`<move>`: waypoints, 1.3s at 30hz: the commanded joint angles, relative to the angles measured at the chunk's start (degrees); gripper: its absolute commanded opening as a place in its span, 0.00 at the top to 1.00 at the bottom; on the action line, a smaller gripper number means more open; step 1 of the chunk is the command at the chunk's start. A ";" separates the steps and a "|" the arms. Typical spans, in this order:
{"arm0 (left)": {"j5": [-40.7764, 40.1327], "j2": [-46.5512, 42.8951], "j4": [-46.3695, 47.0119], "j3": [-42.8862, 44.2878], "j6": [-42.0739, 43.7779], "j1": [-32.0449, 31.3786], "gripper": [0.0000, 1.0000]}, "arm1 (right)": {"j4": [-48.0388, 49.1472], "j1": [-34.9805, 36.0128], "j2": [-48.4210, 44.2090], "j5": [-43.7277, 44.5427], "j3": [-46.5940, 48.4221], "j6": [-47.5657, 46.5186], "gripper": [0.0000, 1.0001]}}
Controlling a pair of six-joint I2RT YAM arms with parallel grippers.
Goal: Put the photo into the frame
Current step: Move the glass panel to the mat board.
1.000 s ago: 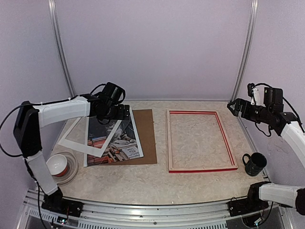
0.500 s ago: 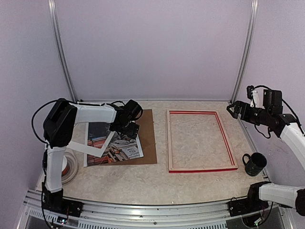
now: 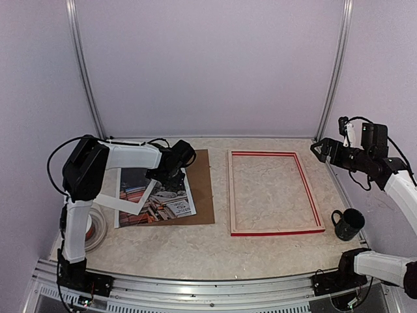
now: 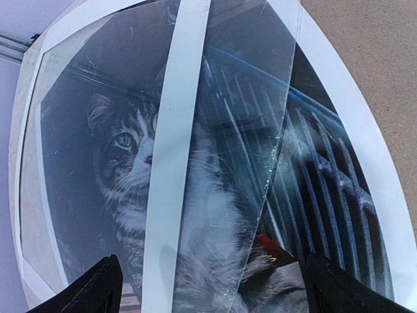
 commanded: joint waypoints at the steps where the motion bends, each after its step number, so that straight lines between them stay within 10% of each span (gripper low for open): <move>1: -3.57 1.89 -2.80 0.66 1.19 -0.30 0.07 | 0.25 0.25 -1.61 -0.20 -0.25 -0.31 0.00; 39: -10.45 7.43 -8.49 0.62 2.49 -0.82 0.44 | 1.05 0.26 -1.39 -2.15 -0.50 -0.31 0.00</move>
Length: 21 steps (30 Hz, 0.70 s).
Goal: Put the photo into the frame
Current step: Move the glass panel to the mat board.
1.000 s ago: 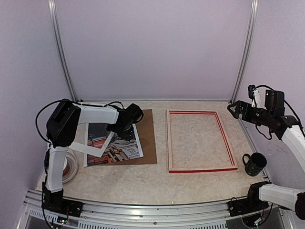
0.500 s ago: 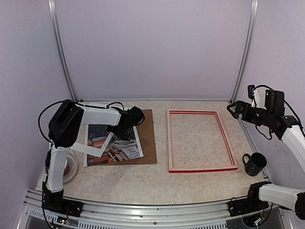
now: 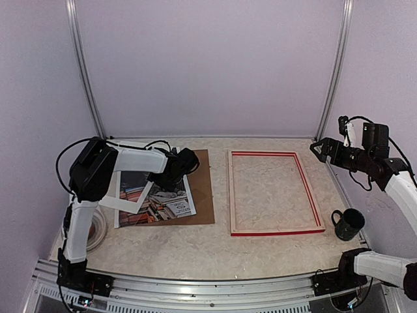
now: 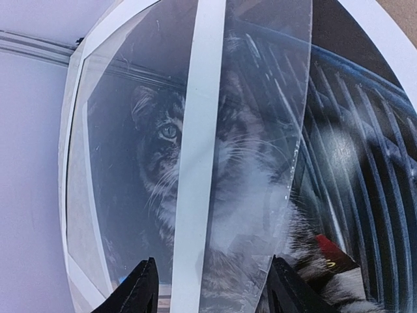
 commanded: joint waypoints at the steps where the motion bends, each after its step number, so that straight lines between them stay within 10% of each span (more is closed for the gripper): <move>1: 1.52 3.62 -4.29 -0.47 0.44 0.16 0.47 | 1.03 0.32 -0.57 -0.19 -0.45 -0.26 0.00; 21: 0.71 3.05 -4.51 -0.51 0.29 0.16 0.83 | 0.85 0.30 -2.42 0.50 -1.19 -0.40 0.00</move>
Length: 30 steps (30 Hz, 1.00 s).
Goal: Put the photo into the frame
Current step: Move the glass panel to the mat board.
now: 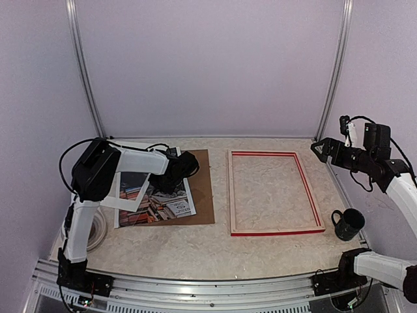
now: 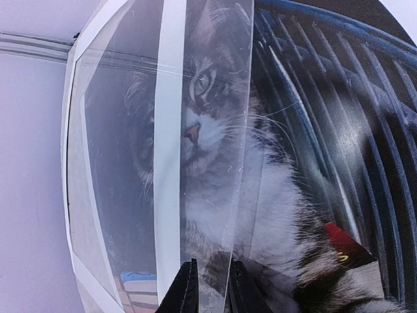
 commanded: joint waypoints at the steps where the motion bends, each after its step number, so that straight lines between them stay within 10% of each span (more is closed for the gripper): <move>1: 1.50 1.65 -2.49 -0.53 -0.01 0.13 0.84 | 0.87 0.28 -1.23 0.53 -0.96 -0.18 0.00; 30: 1.23 -5.14 -11.44 8.51 -2.59 -5.69 0.91 | 1.60 0.28 -0.54 0.21 -1.44 -0.17 0.00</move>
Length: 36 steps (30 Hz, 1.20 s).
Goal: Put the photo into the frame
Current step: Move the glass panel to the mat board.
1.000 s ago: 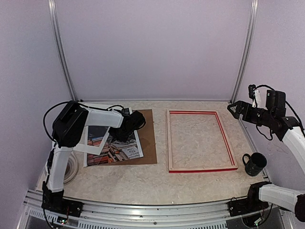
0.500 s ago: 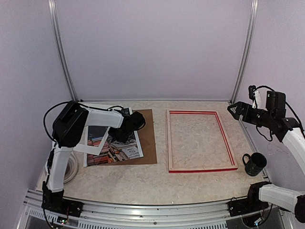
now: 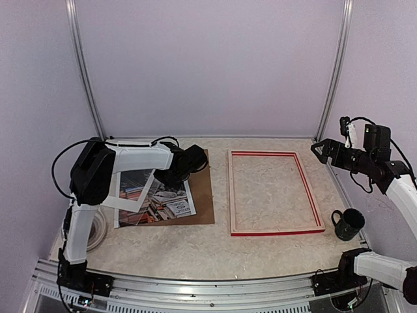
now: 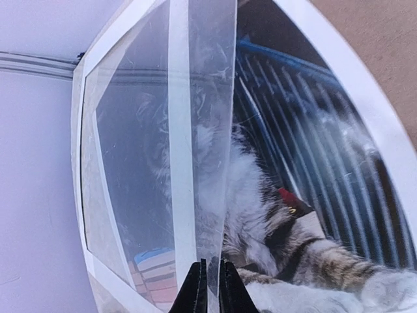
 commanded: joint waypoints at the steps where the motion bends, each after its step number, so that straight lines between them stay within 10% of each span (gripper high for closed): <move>1: 1.12 -3.31 -3.93 4.12 -2.07 -2.56 0.91 | 1.15 0.29 0.04 0.07 -0.70 -0.12 0.00; 16: 10.34 -2.28 -6.87 15.70 -4.04 -8.28 0.86 | 1.24 0.31 -0.04 0.07 -0.67 -0.11 0.00; 24: 19.45 -10.67 1.10 8.07 -3.30 2.04 0.47 | 9.16 2.13 3.64 -13.29 -1.98 6.29 0.00; 32: 28.88 -18.14 6.17 3.32 -3.61 19.31 0.03 | 13.56 19.19 15.53 -4.93 6.29 10.20 0.00; 36: 35.53 -16.89 7.12 5.44 -3.47 26.50 0.01 | 13.53 25.52 25.00 -2.62 12.66 10.37 0.00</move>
